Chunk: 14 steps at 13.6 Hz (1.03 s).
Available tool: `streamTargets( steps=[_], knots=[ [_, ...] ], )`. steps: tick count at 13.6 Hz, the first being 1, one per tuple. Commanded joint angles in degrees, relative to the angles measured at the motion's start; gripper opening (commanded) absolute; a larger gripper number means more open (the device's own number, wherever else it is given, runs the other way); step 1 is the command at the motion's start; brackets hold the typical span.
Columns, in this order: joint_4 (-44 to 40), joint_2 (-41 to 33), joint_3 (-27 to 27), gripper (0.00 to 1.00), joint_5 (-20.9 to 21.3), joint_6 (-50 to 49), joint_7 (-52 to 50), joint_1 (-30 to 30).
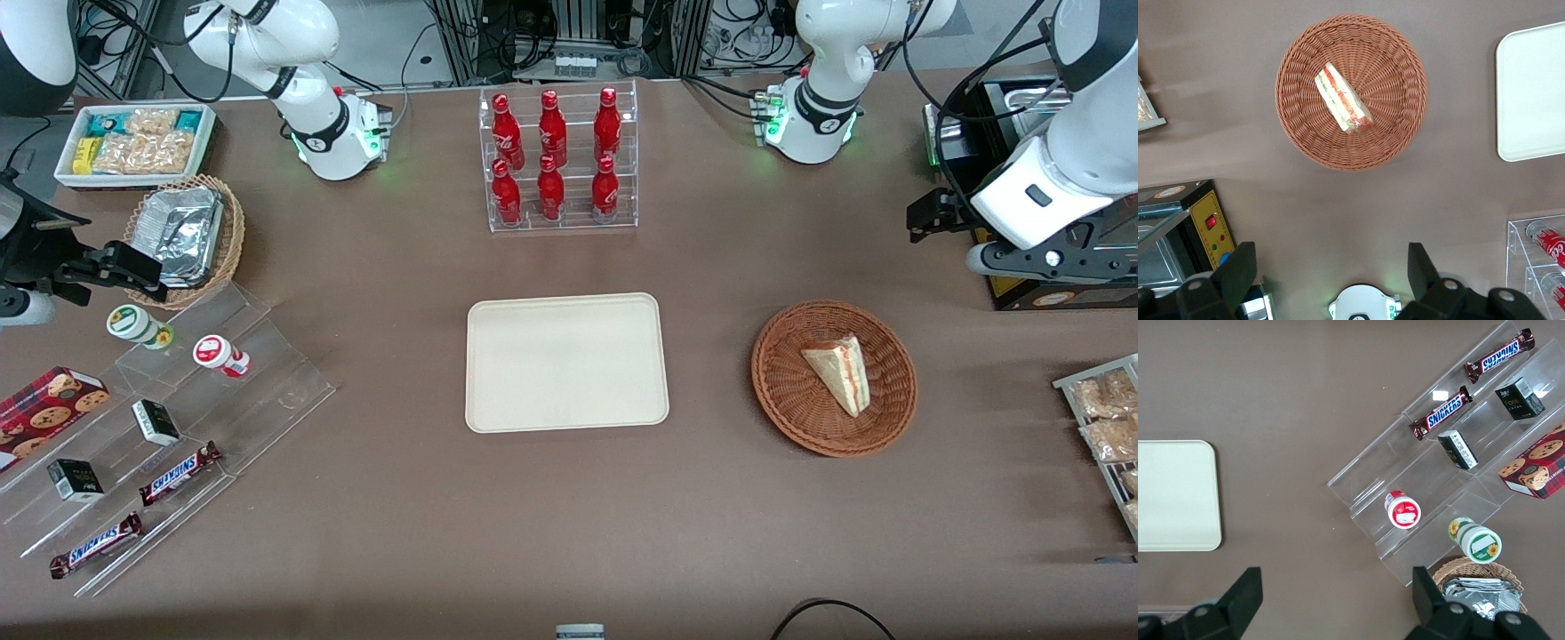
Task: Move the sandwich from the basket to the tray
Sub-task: 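Move the left gripper over the wrapped sandwich in the wicker basket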
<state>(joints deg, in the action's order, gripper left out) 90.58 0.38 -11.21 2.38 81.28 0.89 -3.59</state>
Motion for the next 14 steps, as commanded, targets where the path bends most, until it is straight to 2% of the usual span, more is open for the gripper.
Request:
streamTargets(
  steps=[1,4,14],
  knots=[
    [-0.2,-0.1,0.1,1.0,0.2,1.1,1.2,-0.2],
    [1.5,0.9,1.4,1.0,0.2,3.8,1.2,-0.4],
    [18.7,2.8,1.5,1.0,0.0,24.8,0.2,-0.3]
  ],
)
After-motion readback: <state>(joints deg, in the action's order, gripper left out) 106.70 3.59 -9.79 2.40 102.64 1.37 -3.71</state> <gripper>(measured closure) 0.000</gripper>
